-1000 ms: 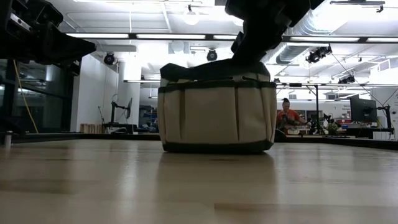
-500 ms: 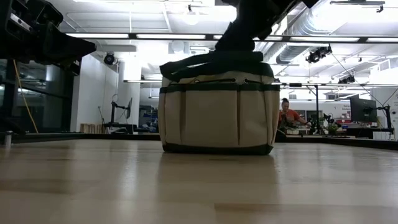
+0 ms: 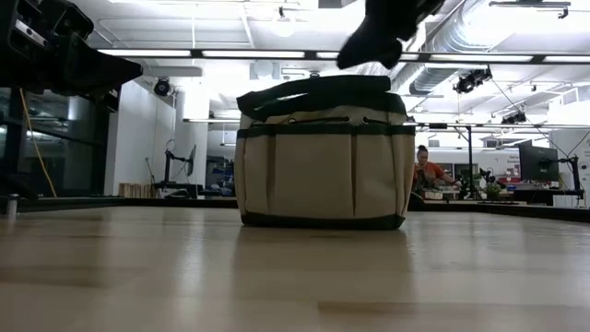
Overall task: Pick & Place Garden tools in Gardening bag
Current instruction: Adjust the red gloves in the gardening bag
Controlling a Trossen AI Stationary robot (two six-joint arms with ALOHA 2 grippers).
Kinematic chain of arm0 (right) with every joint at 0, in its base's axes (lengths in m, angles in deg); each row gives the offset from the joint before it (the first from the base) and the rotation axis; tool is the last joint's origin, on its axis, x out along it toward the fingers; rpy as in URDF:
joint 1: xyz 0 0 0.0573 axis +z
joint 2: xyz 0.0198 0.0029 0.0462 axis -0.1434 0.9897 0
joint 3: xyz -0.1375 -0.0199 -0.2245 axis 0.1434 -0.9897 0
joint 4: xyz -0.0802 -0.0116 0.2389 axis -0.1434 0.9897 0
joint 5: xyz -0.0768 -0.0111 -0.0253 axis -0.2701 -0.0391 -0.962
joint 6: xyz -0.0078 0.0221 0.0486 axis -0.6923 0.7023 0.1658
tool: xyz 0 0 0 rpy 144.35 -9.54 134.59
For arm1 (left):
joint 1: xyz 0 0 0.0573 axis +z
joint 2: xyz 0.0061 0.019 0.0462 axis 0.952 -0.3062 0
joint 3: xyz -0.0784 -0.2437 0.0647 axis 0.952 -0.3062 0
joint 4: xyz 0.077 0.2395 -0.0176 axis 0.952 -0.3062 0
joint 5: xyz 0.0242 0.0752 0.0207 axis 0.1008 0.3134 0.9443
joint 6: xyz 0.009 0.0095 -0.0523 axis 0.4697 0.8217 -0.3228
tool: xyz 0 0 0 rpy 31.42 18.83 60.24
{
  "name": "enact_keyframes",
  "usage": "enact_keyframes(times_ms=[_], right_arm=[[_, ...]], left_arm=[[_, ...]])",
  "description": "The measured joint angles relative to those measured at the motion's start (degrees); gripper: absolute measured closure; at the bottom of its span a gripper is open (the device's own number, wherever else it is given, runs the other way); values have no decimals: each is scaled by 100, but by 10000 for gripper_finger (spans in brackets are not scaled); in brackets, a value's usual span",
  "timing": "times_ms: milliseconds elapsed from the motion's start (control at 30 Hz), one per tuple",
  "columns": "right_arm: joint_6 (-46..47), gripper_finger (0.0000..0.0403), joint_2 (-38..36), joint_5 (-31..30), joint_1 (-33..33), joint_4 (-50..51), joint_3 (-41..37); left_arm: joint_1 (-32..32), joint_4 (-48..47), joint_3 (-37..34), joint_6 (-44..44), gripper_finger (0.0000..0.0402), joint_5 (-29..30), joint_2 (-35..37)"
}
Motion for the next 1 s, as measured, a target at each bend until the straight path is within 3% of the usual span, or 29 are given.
enact_keyframes(times_ms=[133, 367, 733, 1000], right_arm=[[338, 391, -140, 53, 19, 672, 0], [647, 399, -165, 23, 20, 1246, -2], [645, 399, 230, 83, 54, 1153, -4], [381, 399, 785, 230, 12, 301, -7]], left_arm=[[0, 0, 0, 0, 402, 2, 2], [2, 0, 2, 0, 402, 0, 2], [0, 0, 2, 0, 402, -5, 1], [0, 0, 2, 0, 402, -5, 2]])
